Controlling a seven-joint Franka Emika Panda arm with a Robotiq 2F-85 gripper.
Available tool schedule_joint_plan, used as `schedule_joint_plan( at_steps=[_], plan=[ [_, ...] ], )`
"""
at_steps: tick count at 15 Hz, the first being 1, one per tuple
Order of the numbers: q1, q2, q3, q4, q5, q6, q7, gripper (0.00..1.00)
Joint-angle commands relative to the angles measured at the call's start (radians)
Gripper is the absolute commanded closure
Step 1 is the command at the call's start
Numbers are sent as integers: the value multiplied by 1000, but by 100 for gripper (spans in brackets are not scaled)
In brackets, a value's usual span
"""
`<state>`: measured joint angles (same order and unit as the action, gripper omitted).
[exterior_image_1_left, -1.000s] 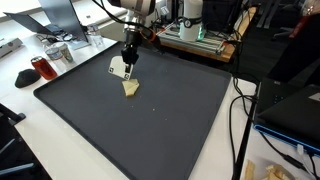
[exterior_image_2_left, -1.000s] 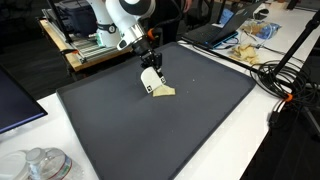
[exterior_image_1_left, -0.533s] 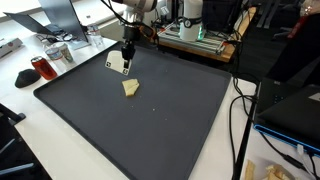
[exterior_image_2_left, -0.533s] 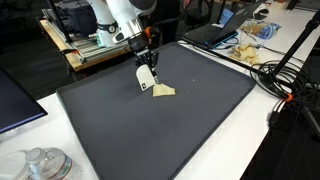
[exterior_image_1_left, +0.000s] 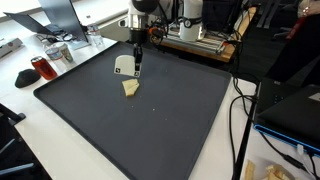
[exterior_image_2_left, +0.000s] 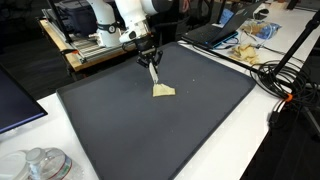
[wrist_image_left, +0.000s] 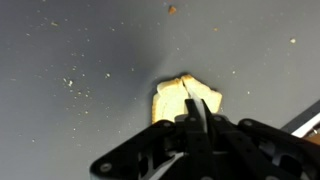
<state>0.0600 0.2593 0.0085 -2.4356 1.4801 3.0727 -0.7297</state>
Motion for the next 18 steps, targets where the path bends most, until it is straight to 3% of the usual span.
schedule_joint_plan(
  at_steps=[1, 8, 11, 13, 16, 17, 18],
  plan=[
    [22, -27, -26, -100, -277, 14, 119, 99],
    [247, -71, -376, -117, -856, -106, 325, 99],
    [369, -63, -552, -59, -1110, -230, 435, 99],
    [413, -74, -618, 0, -1279, -343, 522, 99],
    [454, -95, -646, 88, -1427, -510, 588, 99],
    [273, -120, -461, 115, -1529, -551, 647, 99],
    [252, -121, -423, 140, -1553, -596, 651, 99]
  ],
)
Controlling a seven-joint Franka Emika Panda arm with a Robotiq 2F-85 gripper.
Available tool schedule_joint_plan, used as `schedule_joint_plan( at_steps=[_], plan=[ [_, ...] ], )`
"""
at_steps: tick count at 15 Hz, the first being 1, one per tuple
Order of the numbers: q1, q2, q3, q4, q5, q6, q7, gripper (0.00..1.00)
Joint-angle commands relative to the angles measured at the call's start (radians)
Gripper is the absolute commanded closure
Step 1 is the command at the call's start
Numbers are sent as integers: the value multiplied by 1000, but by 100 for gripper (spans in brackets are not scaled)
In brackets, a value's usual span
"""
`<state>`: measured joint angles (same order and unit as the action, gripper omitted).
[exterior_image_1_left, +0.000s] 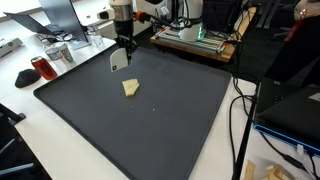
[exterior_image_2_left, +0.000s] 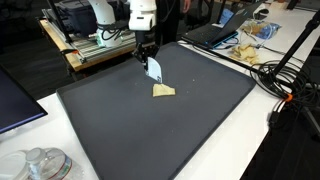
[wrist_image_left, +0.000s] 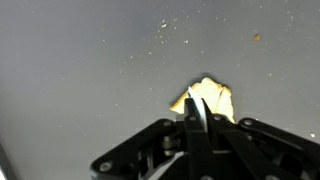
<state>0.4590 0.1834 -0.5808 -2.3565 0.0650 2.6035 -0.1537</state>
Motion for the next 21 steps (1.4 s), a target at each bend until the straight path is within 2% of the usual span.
schedule_joint_plan(
  at_steps=[1, 4, 8, 14, 21],
  plan=[
    [-197, -44, 234, 81, -148, -162, 76, 99],
    [-305, -18, 368, 119, -125, -194, 48, 99],
    [-395, 33, 455, 122, -111, -143, 45, 99],
    [-450, 117, 489, 146, -130, -79, 74, 99],
    [-445, 192, 481, 162, -154, -38, 109, 99]
  ],
)
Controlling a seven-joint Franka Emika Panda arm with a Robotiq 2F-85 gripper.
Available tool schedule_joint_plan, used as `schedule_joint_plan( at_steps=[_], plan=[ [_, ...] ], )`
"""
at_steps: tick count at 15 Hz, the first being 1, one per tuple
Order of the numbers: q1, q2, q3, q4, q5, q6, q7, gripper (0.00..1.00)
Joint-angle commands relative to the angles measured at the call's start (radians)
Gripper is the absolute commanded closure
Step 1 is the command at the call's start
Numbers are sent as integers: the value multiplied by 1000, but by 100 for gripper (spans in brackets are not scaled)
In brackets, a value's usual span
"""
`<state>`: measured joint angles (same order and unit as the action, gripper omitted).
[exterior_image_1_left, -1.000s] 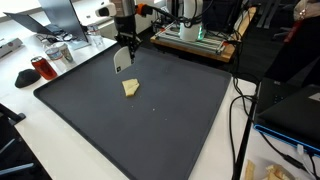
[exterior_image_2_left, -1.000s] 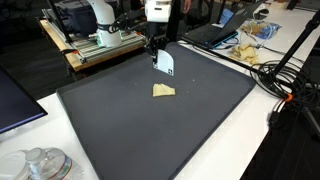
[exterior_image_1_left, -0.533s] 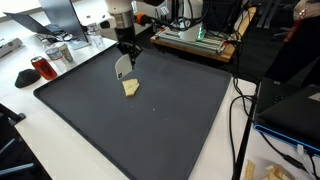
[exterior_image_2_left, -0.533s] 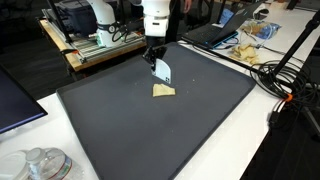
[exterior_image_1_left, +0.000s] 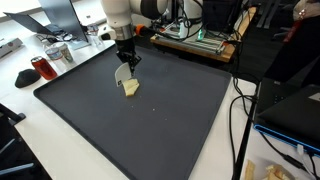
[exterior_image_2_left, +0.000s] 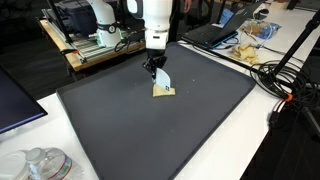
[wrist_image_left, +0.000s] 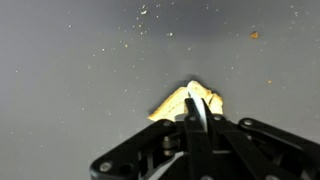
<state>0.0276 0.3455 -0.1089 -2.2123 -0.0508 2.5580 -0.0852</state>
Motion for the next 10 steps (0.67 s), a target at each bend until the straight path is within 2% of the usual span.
schedule_joint_plan(
  at_steps=[1, 7, 10],
  plan=[
    [-11, 37, 6, 16, -46, 5, 46, 99],
    [-5, 154, 15, 56, -52, 6, 64, 99],
    [-5, 162, 19, 76, -58, -26, 59, 99]
  ],
)
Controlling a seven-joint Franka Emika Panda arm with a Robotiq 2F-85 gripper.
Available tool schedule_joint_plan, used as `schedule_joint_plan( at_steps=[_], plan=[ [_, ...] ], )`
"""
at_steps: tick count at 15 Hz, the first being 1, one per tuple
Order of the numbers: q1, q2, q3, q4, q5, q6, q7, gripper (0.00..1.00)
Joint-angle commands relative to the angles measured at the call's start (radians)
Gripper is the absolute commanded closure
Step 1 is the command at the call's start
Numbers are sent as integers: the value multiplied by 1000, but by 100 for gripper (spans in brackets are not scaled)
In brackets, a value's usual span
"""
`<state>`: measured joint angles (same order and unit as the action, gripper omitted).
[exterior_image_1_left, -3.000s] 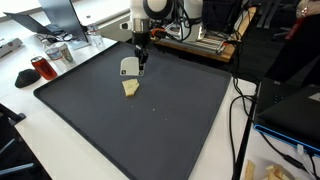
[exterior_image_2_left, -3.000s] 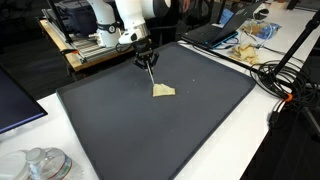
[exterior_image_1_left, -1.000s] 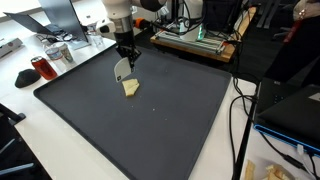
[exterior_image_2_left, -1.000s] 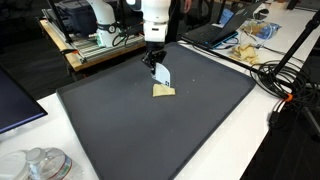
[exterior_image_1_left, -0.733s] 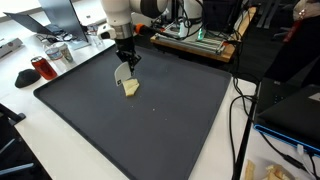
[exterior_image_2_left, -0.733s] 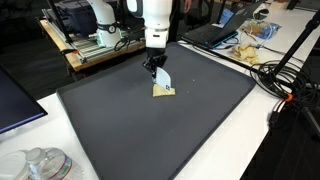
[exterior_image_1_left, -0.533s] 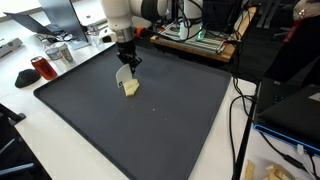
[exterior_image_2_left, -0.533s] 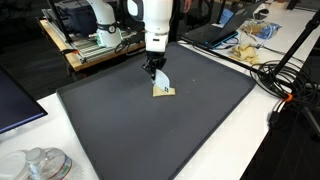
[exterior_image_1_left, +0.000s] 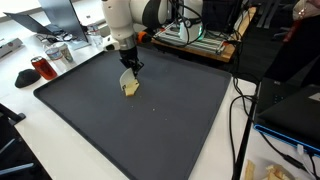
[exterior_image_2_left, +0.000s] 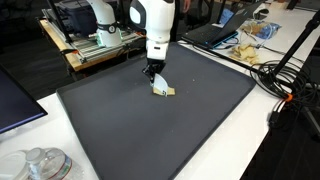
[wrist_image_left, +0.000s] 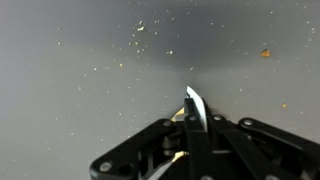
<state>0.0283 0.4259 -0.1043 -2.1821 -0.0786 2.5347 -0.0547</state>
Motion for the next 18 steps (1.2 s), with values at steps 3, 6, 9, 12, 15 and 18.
schedule_joint_plan(
  at_steps=[3, 6, 9, 12, 15, 18],
  plan=[
    [-5, 91, 17, 63, -35, -26, 29, 99],
    [-13, 104, 23, 85, -28, -54, 16, 99],
    [-19, 118, 27, 112, -21, -85, 10, 99],
    [-16, 122, 22, 122, -28, -72, 20, 99],
    [-17, 129, 25, 130, -26, -76, 15, 99],
    [-21, 135, 27, 138, -21, -78, 11, 99]
  ],
)
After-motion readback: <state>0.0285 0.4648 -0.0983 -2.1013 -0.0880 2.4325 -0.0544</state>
